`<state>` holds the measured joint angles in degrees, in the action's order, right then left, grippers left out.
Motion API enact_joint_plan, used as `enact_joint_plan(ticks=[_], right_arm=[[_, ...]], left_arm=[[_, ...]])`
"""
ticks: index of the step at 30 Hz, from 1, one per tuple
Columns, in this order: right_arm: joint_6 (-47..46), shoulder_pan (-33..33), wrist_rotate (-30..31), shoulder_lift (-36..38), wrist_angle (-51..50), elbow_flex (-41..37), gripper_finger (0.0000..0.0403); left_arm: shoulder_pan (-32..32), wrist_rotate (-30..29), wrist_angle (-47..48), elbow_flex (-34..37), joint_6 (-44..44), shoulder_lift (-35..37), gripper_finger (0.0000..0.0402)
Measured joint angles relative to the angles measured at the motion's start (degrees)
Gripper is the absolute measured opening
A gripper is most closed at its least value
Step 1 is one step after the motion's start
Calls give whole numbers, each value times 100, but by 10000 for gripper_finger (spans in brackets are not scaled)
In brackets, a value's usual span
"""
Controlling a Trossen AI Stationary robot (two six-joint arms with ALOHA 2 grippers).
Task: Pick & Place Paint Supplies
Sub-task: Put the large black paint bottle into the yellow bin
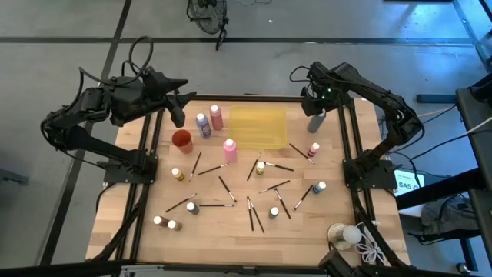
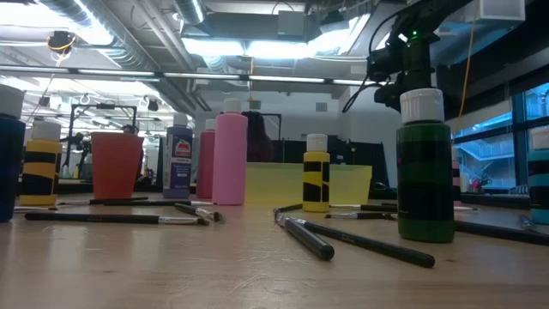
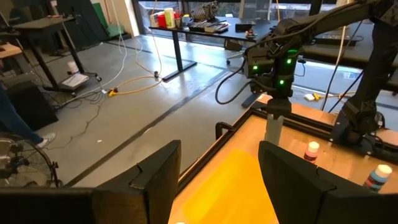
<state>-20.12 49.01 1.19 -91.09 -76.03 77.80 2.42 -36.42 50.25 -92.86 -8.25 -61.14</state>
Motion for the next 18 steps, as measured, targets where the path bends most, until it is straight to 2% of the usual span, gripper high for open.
enact_joint_plan(ticks=[18], right_arm=[[162,-36,43,65,-34,10,122]], left_arm=[[2,-146,1,0,202,0,211]])
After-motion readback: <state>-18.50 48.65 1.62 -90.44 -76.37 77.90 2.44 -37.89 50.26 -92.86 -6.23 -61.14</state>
